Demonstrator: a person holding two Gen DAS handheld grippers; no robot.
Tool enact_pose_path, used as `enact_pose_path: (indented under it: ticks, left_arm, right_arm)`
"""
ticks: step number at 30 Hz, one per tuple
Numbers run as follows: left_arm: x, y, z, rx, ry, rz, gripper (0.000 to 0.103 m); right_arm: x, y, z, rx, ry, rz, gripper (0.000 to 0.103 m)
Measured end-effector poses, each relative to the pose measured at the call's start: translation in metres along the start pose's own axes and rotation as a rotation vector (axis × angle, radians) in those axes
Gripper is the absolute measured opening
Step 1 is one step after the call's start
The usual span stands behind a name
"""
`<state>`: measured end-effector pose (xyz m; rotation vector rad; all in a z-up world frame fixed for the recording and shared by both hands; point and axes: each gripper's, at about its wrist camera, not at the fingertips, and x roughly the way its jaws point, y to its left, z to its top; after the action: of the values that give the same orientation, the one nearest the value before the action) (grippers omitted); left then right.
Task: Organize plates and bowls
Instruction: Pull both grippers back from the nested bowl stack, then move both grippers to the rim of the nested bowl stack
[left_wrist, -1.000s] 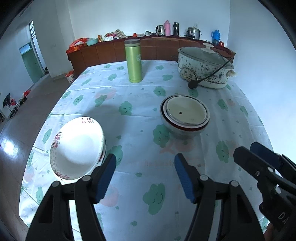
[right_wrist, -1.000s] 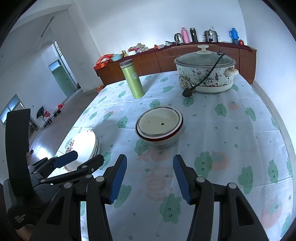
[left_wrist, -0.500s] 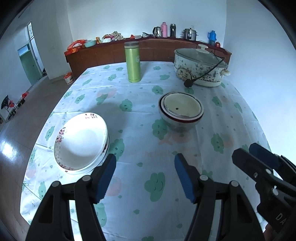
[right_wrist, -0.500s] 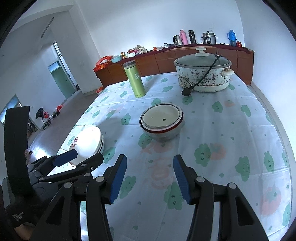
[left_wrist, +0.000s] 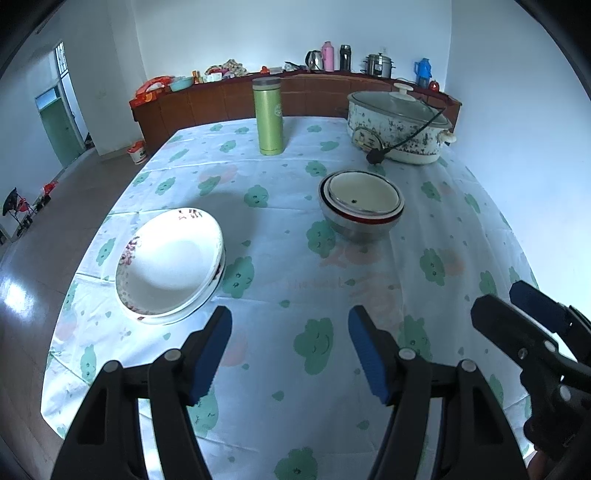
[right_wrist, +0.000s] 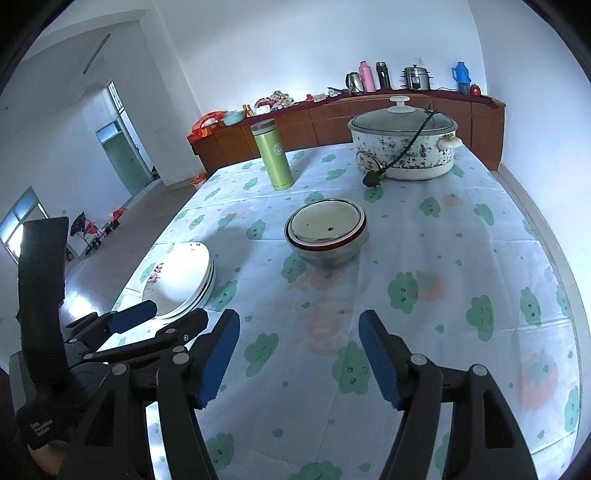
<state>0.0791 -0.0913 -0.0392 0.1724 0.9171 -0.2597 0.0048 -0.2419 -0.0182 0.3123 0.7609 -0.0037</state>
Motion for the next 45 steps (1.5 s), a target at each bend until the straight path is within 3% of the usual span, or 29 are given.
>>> enact_pose_path:
  ticks: [13,21,24,27,32,41,45]
  left_arm:
    - [-0.019,0.009,-0.02,-0.01,-0.01,0.037,0.066]
    - [-0.023,0.017,-0.018,0.024,-0.024,0.018,0.066]
    - [-0.019,0.029,-0.01,0.028,-0.013,0.007,0.066]
    - [-0.011,0.04,0.001,0.04,-0.017,-0.006,0.066]
    - [0.011,0.046,0.03,0.069,-0.021,0.003,0.066]
    - [0.05,0.057,0.047,0.042,0.004,0.047,0.066]
    - [0.05,0.069,0.046,0.022,-0.003,0.089,0.066]
  right_arm:
    - [-0.016,0.008,-0.016,0.002,-0.009,0.027,0.069]
    - [-0.022,0.019,-0.016,0.024,-0.031,0.006,0.07]
    - [-0.016,0.024,-0.011,0.04,-0.037,-0.01,0.07]
    - [0.003,0.021,0.001,0.08,-0.007,0.032,0.07]
    - [0.025,0.007,0.027,0.15,-0.017,-0.018,0.07]
    - [0.052,0.026,0.043,0.048,-0.037,-0.094,0.07]
    - [0.058,0.038,0.045,0.033,-0.052,-0.054,0.07]
